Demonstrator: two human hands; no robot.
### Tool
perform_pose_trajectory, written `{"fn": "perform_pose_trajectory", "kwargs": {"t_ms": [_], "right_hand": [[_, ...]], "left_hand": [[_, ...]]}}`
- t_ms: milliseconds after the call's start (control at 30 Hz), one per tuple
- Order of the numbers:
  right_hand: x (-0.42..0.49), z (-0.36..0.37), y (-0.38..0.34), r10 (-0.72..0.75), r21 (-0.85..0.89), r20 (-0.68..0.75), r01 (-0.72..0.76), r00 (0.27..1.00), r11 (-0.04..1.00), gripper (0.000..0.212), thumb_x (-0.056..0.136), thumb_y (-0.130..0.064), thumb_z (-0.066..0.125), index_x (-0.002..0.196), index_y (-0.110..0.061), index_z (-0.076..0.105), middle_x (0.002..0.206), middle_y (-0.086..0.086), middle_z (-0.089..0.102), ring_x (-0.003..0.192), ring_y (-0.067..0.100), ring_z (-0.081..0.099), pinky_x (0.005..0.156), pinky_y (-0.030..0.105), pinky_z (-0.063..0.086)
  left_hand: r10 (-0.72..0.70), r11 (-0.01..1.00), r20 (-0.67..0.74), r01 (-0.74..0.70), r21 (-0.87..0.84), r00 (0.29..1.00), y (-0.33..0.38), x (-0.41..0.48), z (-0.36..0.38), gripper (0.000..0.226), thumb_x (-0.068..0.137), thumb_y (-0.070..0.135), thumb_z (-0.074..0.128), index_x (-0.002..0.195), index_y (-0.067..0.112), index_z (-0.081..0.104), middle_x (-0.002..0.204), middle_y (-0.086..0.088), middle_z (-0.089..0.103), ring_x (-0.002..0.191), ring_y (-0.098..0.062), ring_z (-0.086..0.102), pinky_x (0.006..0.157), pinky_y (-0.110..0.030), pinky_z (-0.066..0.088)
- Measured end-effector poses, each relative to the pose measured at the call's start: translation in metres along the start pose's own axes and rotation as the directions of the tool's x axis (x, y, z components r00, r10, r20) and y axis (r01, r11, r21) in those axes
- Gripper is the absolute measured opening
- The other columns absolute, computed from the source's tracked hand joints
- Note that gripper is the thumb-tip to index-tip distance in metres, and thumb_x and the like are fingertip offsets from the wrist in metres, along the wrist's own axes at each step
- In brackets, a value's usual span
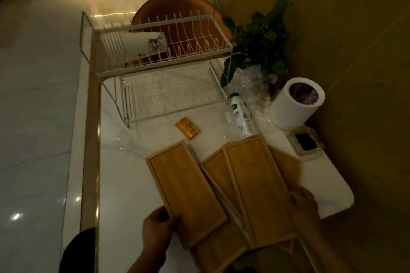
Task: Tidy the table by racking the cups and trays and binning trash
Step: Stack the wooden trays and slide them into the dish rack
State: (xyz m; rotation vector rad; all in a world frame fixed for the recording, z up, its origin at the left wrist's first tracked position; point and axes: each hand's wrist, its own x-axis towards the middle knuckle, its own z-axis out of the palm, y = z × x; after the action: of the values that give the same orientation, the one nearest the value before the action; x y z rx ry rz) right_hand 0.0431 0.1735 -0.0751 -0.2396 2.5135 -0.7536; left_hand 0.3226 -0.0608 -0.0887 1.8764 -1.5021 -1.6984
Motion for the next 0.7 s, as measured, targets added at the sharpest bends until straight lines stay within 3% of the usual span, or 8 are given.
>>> {"fn": "perform_pose_trajectory", "kwargs": {"t_ms": [133,233,400,567,700], "right_hand": [[-0.002,-0.006,-0.002,0.044,0.025,0.015,-0.044,0.999,0.999,0.038,0.100,-0.022,0.051,0.136,-0.011,0.054,0.153,0.012,0.035,0.136,0.032,0.039,0.109,0.045,0.033],[0.004,-0.012,-0.005,0.058,-0.003,0.011,-0.058,0.998,0.998,0.040,0.098,-0.024,0.054,0.136,-0.012,0.054,0.159,0.012,0.026,0.142,0.034,0.033,0.112,0.047,0.030],[0.018,-0.014,0.003,0.047,-0.009,0.066,-0.047,0.997,0.999,0.041,0.094,-0.023,0.061,0.132,-0.009,0.057,0.154,0.014,0.033,0.135,0.035,0.040,0.109,0.051,0.037],[0.027,-0.017,0.006,0.025,0.042,0.062,-0.027,0.998,0.999,0.038,0.093,-0.025,0.062,0.129,-0.014,0.060,0.150,0.011,0.034,0.130,0.033,0.045,0.105,0.048,0.043],[0.030,-0.019,0.004,-0.013,0.061,0.054,0.010,0.998,0.998,0.043,0.089,-0.024,0.067,0.130,-0.016,0.059,0.147,0.012,0.035,0.131,0.032,0.041,0.106,0.049,0.042]], "left_hand": [[0.034,0.999,0.071,-0.035,0.014,0.997,0.005,-0.008,0.021,0.040,0.077,0.011,0.081,0.116,0.012,0.072,0.097,-0.003,0.074,0.089,-0.024,0.070,0.087,-0.048,0.059],[0.055,0.998,0.099,-0.059,0.032,0.994,0.013,-0.011,0.034,0.035,0.078,0.009,0.076,0.113,0.014,0.073,0.091,0.003,0.073,0.085,-0.021,0.070,0.083,-0.046,0.061],[0.066,0.993,0.109,-0.076,0.093,0.992,0.024,-0.016,0.053,0.037,0.078,0.006,0.072,0.114,0.017,0.073,0.094,0.000,0.073,0.085,-0.022,0.070,0.084,-0.047,0.061],[0.058,0.993,0.082,-0.066,0.093,0.995,0.036,-0.019,0.071,0.040,0.076,-0.001,0.070,0.113,0.016,0.074,0.092,0.001,0.073,0.086,-0.024,0.070,0.085,-0.048,0.060],[0.074,0.995,0.056,-0.078,0.057,0.996,0.039,-0.017,0.082,0.042,0.078,-0.001,0.069,0.117,0.015,0.073,0.090,0.003,0.073,0.083,-0.022,0.070,0.075,-0.037,0.059]]}}
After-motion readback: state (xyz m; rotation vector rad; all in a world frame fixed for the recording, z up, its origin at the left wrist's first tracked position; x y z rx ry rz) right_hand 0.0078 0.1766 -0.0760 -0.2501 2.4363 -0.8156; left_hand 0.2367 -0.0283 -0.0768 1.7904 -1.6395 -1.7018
